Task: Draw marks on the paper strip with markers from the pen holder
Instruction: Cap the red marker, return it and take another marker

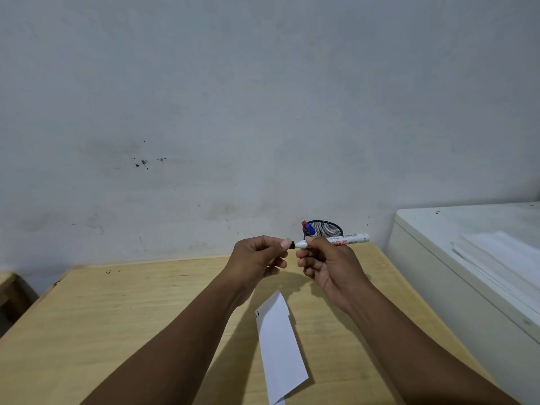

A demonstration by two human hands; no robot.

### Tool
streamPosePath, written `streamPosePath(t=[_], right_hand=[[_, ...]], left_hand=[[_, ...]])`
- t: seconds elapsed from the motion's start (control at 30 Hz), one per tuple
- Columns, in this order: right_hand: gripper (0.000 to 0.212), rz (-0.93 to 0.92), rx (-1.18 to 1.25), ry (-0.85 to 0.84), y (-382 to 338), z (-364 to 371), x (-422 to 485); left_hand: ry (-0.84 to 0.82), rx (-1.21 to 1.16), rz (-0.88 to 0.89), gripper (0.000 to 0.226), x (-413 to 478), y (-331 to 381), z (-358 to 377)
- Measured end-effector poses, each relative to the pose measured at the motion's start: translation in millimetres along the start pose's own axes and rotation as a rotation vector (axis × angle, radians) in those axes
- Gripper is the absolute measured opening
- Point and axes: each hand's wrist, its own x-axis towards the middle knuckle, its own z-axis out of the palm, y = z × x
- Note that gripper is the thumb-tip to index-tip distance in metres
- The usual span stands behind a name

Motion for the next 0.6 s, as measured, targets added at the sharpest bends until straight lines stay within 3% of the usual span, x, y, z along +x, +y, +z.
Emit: streamPosePath(t=[0.4, 0.6], right_hand=[[0.016, 0.039, 0.042, -0.092, 1.7, -3.4, 8.1], [0.046, 0.170, -0.421, -0.048, -38.7, -16.1, 25.4]], left_hand=[[0.025, 0.086, 0.032, 0.017, 17.0, 3.8, 4.5], [0.153, 0.376, 0.229, 0.020, 44.5, 28.4, 15.4]])
